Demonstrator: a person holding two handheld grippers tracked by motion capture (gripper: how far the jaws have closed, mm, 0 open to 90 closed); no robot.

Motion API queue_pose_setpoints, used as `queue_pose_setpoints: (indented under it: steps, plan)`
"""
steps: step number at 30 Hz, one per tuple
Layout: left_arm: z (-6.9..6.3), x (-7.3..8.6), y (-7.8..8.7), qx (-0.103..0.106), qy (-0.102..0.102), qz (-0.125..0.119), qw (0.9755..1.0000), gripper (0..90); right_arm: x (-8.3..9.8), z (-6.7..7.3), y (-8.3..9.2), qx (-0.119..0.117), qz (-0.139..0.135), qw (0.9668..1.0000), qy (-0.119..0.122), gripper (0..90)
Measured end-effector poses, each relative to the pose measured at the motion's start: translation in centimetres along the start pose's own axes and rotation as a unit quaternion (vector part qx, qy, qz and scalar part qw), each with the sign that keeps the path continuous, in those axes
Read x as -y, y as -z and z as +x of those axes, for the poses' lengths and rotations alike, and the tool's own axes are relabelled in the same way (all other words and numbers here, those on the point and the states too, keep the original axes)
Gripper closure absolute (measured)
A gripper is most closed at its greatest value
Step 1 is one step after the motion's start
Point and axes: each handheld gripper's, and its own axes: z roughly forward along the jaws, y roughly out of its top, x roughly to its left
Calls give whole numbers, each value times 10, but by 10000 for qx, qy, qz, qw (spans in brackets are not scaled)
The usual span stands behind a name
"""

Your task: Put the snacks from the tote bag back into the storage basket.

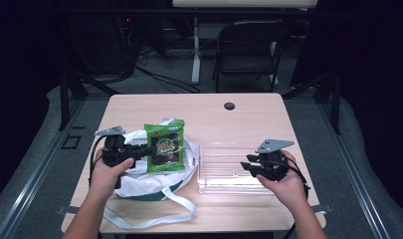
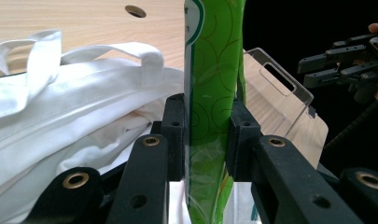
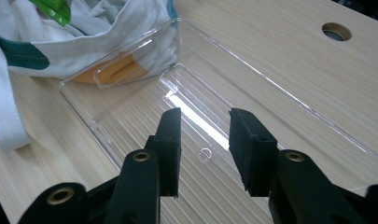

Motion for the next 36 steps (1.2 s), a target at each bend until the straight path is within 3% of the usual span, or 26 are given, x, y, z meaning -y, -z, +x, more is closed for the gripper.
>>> queue_pose_setpoints:
  steps: [13, 32, 36]
  plan:
    - [-11, -8, -10, 193, -164, -37, 9997, 734, -14, -9, 9, -82, 185, 9998, 77, 645]
    - [-24, -14, -28, 486, -312, 79, 9983, 734, -26, -5, 17, -200, 226, 9994, 174, 645]
    - [-30, -14, -32, 552, -375, 130, 9977, 735, -30, -6, 18, -315, 257, 9989, 247, 642]
